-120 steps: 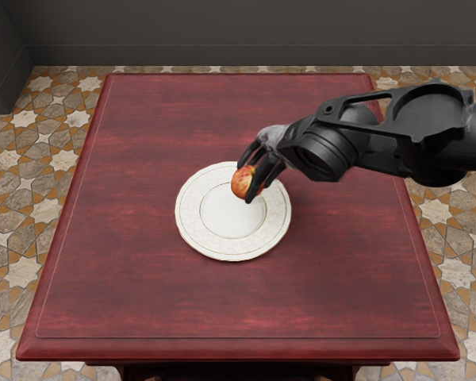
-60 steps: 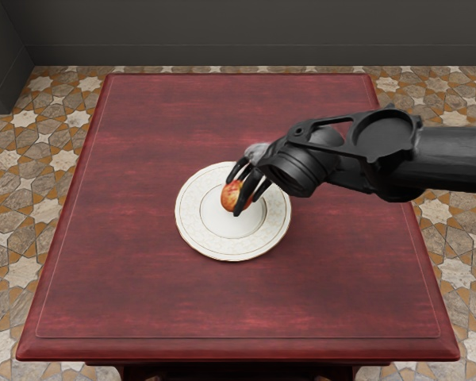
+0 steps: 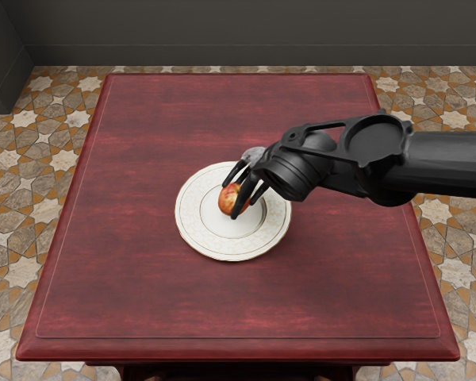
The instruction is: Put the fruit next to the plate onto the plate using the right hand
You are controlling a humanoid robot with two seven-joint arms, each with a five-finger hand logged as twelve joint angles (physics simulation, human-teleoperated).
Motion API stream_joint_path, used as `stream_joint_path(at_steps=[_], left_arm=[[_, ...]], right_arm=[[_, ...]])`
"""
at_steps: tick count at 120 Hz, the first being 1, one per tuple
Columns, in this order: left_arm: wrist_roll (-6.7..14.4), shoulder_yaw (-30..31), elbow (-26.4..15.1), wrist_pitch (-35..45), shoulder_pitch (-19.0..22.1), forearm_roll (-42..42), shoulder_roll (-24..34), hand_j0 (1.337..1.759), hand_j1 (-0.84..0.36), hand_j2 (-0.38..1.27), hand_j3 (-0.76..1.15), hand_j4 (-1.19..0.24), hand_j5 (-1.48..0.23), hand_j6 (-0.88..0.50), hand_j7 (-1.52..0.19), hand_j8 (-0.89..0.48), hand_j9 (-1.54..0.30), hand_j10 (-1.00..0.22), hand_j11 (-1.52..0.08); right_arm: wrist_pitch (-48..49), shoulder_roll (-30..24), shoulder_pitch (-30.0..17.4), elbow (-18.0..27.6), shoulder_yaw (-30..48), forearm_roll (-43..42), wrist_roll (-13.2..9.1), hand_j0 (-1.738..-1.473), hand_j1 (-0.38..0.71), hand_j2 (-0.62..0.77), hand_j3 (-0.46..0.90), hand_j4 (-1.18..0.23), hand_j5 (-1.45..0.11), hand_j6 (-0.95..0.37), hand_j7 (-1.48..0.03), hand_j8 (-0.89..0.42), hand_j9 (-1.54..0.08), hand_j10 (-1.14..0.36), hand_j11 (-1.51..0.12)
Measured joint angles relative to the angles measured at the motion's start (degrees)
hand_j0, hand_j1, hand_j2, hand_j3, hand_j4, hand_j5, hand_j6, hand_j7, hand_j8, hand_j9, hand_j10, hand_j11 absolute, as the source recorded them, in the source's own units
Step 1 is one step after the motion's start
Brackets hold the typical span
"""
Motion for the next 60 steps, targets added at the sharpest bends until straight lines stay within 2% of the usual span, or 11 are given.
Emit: stream_joint_path(at_steps=[34, 45, 60], left_arm=[[0.01, 0.0, 0.0, 0.0, 0.0, 0.0, 0.0, 1.658, 0.06, 0.05, 0.0, -0.25, -0.32, -0.25, -0.32, -0.25, -0.32, -0.25, -0.32], [0.01, -0.01, 0.0, 0.0, 0.0, 0.0, 0.0, 1.658, 0.06, 0.05, 0.0, -0.25, -0.32, -0.25, -0.32, -0.25, -0.32, -0.25, -0.32], [0.01, 0.0, 0.0, 0.0, 0.0, 0.0, 0.0, 1.658, 0.06, 0.05, 0.0, -0.25, -0.32, -0.25, -0.32, -0.25, -0.32, -0.25, -0.32]], right_arm=[[-0.44, -0.14, 0.02, 0.05, -0.02, 0.36, -0.01, -1.657, 0.24, 0.09, 0.0, -0.68, -0.8, -0.41, -0.78, -0.42, -0.79, -0.59, -0.8], [-0.5, -0.17, 0.05, 0.06, -0.03, 0.39, -0.01, -1.657, 0.23, 0.03, 0.0, -0.6, -0.73, -0.42, -0.71, -0.42, -0.72, -0.54, -0.72], [-0.56, -0.18, 0.08, 0.07, -0.03, 0.44, -0.01, -1.658, 0.14, -0.01, 0.0, -0.47, -0.59, -0.38, -0.58, -0.38, -0.59, -0.44, -0.59]])
